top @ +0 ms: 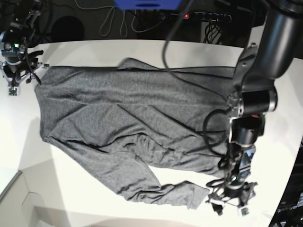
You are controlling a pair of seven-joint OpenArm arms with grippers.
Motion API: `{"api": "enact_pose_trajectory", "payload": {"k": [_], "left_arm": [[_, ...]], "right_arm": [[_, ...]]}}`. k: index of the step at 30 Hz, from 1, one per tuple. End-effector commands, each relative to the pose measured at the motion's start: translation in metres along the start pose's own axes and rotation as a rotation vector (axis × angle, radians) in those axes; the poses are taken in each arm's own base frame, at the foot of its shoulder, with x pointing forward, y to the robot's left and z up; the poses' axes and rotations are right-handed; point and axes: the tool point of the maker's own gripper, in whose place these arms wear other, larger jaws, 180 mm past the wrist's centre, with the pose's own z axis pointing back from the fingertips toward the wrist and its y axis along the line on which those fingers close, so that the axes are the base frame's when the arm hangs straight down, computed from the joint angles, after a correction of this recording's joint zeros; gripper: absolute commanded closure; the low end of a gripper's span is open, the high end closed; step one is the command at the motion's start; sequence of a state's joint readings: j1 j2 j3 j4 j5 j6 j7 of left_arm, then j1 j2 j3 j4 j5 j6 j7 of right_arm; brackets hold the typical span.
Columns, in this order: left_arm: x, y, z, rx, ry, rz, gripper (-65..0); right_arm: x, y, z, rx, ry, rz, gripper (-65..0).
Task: Layout the t-shirt on the table in an organized manner, then fold the t-shirt properly
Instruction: 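Pull the hem corner outward with the left gripper to spread the shirt, then grasp the shirt body near the collar with both grippers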
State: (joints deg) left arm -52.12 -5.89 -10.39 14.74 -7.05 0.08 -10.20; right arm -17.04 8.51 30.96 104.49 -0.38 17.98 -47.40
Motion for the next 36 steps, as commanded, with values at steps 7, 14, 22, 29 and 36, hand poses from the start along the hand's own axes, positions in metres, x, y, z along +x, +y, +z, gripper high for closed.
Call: {"api": "enact_pose_trajectory", "payload": {"k": [7,14,22,29,36], "left_arm": [[-0.006,0.035,0.007,0.045,-0.019,-0.029,-50.5],[-0.034,0.054,0.038,0.057,-0.054,0.021,-50.4],[-0.053,0.075,0.07,0.042,0.057,0.171,-50.4],[-0.086,0.069,0.108,0.004,0.113,0.154,-50.4],[-0.126,0.084,0.132,0.032,0.194,0.136,-50.4]], "right_arm": [[0.016,-0.005,0.003,-0.014,-0.049,0.008,-23.3],[0.039,-0.007,0.002,-0.019,-0.101,0.001,-23.3],[0.092,0.034,-0.002,0.076,-0.204,0.14,-23.7],[0.117,0.073,-0.032,0.17,-0.194,0.152,-23.9],[0.128,0.102,-0.055,0.233,-0.156,0.169,-23.9]]}}
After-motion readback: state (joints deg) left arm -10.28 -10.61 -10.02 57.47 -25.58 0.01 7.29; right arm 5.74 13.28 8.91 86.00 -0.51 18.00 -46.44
